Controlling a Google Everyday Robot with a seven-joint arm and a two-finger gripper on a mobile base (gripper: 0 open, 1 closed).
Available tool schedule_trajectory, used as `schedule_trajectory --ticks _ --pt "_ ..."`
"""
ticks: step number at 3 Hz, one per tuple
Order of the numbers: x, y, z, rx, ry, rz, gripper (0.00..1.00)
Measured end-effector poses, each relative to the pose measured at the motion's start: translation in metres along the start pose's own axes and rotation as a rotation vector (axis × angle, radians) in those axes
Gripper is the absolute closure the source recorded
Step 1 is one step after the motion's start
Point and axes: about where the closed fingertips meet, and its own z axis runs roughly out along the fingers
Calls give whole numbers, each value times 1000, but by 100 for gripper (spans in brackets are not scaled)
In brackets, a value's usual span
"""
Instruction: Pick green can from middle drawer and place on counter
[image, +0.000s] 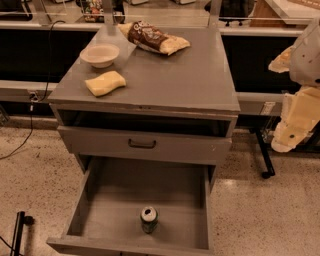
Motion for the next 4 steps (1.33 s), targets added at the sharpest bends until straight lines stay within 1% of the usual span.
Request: schedule_trajectory --ticks 1,2,3,4 --pt "0 0 0 0 0 0 0" --pt "-6 -1 20 11 -74 -12 0" --pt "-11 32 61 -6 -225 -43 0" --pt "-1 46 76 4 -277 -14 0"
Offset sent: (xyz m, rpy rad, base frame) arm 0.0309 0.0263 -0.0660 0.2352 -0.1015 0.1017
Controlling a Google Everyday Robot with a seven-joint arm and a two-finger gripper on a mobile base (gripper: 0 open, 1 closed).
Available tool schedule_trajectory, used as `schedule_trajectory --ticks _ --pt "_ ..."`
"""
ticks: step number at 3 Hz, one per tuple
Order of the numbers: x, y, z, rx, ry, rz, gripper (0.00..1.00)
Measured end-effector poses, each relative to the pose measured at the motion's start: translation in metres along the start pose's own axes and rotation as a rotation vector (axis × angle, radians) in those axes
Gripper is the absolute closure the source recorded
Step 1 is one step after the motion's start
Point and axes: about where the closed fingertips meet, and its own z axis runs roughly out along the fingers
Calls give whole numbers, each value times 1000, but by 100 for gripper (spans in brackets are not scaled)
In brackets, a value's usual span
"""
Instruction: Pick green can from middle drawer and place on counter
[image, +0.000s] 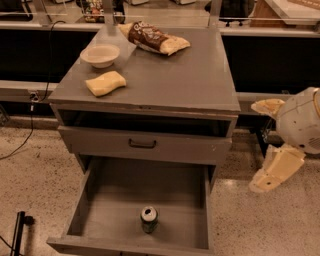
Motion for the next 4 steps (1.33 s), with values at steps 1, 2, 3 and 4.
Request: schedule_trajectory --ticks 1,2,3,4 --pt "-11 3 27 -131 -23 -63 0" --pt "-10 34 69 -309 -92 -104 0" --pt "-3 64 129 -346 -185 -108 0" --pt "-3 64 128 -348 -185 -109 0"
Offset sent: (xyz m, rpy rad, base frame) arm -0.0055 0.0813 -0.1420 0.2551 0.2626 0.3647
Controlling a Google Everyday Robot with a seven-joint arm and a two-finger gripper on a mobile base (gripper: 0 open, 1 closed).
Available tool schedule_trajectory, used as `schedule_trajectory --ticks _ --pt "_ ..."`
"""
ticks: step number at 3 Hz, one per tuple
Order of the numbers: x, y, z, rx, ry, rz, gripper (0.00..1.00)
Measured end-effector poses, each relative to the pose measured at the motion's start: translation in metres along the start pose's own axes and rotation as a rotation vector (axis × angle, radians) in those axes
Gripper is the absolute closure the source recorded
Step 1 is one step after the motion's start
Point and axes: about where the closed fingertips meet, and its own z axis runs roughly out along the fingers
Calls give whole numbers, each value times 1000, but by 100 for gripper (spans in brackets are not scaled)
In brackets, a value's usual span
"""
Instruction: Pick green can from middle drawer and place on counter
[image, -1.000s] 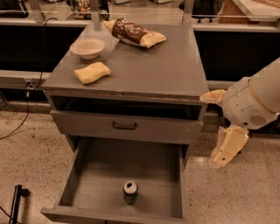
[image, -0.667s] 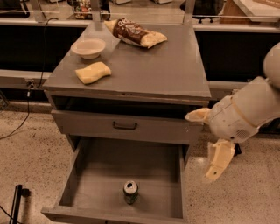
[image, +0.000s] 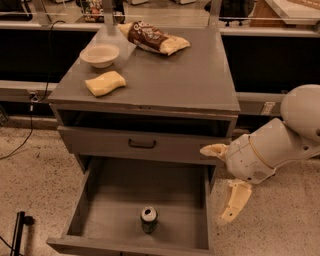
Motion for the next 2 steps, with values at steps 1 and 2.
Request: schedule_trajectory --ticks 1,2 --pt "17 -23 17 43 -68 46 0" --pt "46 -47 62 122 -238 113 0"
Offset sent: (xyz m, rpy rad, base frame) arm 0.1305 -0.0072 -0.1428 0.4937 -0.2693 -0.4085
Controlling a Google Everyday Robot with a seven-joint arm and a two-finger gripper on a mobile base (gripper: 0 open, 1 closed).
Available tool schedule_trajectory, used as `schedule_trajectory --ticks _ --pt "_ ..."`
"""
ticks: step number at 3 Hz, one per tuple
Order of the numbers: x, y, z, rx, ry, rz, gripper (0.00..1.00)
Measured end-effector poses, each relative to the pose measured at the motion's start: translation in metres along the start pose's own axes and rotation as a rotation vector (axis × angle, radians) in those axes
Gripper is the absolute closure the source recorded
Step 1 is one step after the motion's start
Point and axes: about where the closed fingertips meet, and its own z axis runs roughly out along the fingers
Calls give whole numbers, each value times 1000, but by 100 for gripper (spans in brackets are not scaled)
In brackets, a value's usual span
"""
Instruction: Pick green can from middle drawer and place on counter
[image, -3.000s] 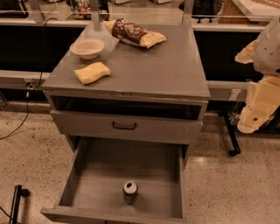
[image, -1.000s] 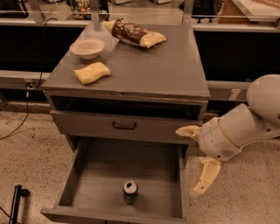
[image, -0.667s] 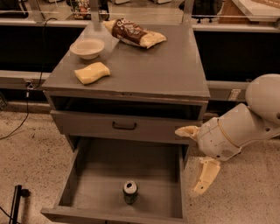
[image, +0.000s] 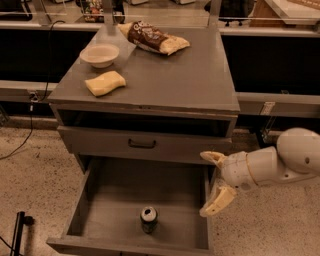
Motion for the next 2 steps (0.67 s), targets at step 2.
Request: schedule_trajectory --ticks 2 --pt "30 -41 30 266 -161 -64 0"
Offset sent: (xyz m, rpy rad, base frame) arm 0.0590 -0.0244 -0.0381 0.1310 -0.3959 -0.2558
